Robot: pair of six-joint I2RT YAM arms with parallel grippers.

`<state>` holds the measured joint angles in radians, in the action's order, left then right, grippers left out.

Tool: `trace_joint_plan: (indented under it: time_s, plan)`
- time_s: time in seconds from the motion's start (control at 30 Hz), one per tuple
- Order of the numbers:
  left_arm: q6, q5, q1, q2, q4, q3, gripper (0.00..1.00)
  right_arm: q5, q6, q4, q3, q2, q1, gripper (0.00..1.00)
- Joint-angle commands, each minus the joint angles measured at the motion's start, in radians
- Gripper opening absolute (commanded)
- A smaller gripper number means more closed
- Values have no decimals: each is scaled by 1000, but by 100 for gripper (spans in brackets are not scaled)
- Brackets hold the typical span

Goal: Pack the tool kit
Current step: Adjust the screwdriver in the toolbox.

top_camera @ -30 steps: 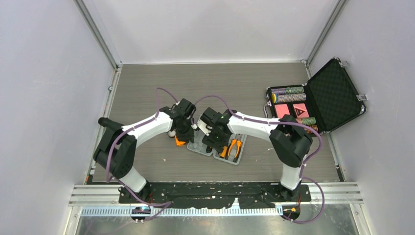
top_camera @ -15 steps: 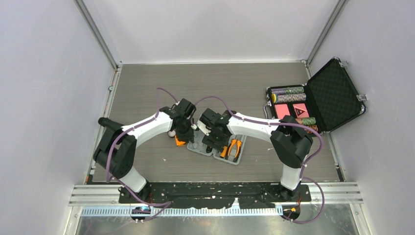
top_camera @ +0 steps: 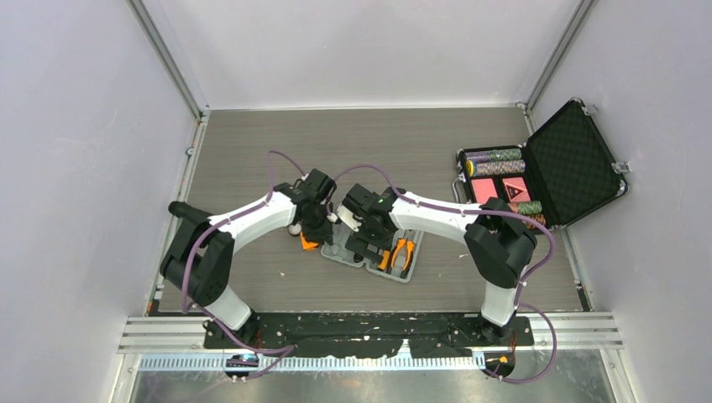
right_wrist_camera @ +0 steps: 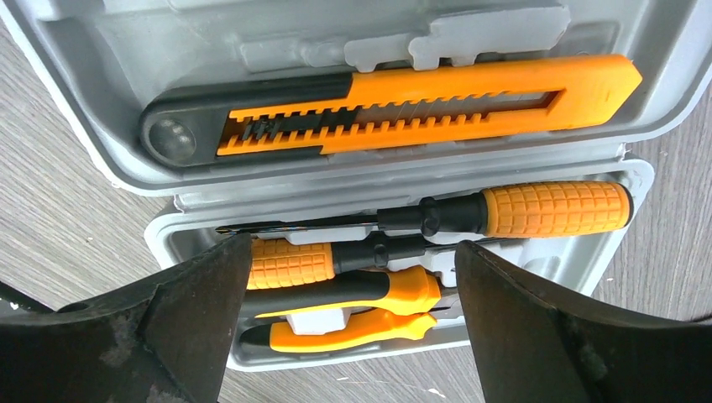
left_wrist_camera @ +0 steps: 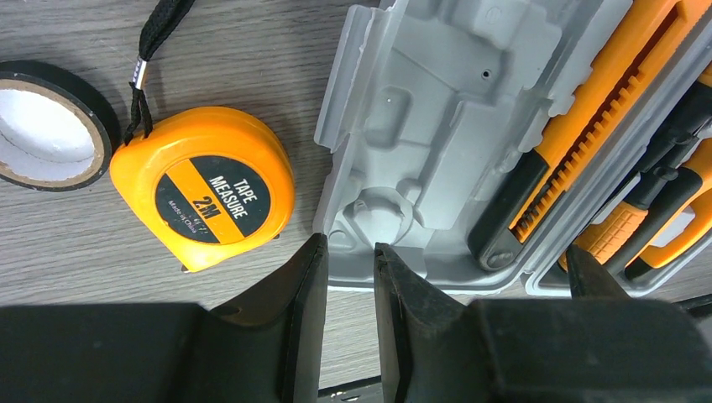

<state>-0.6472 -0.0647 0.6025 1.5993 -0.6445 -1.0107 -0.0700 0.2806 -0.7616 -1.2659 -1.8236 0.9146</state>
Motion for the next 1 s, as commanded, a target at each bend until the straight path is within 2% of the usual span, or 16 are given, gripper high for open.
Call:
trace_joint_plan:
  time_s: [0.0, 0.5, 0.7, 0.97]
  plan:
    - [-2, -21, 5, -40, 19, -28, 28, 37, 33, 18, -35, 43, 9, 96]
    - [1, -18, 6, -38, 11, -30, 27, 55, 58, 54, -23, 10, 7, 89]
    - [1, -23, 6, -35, 12, -32, 27, 57, 70, 67, -19, 25, 7, 89]
    - [3, -24, 7, -27, 13, -31, 27, 56, 89, 72, -29, -33, -1, 89]
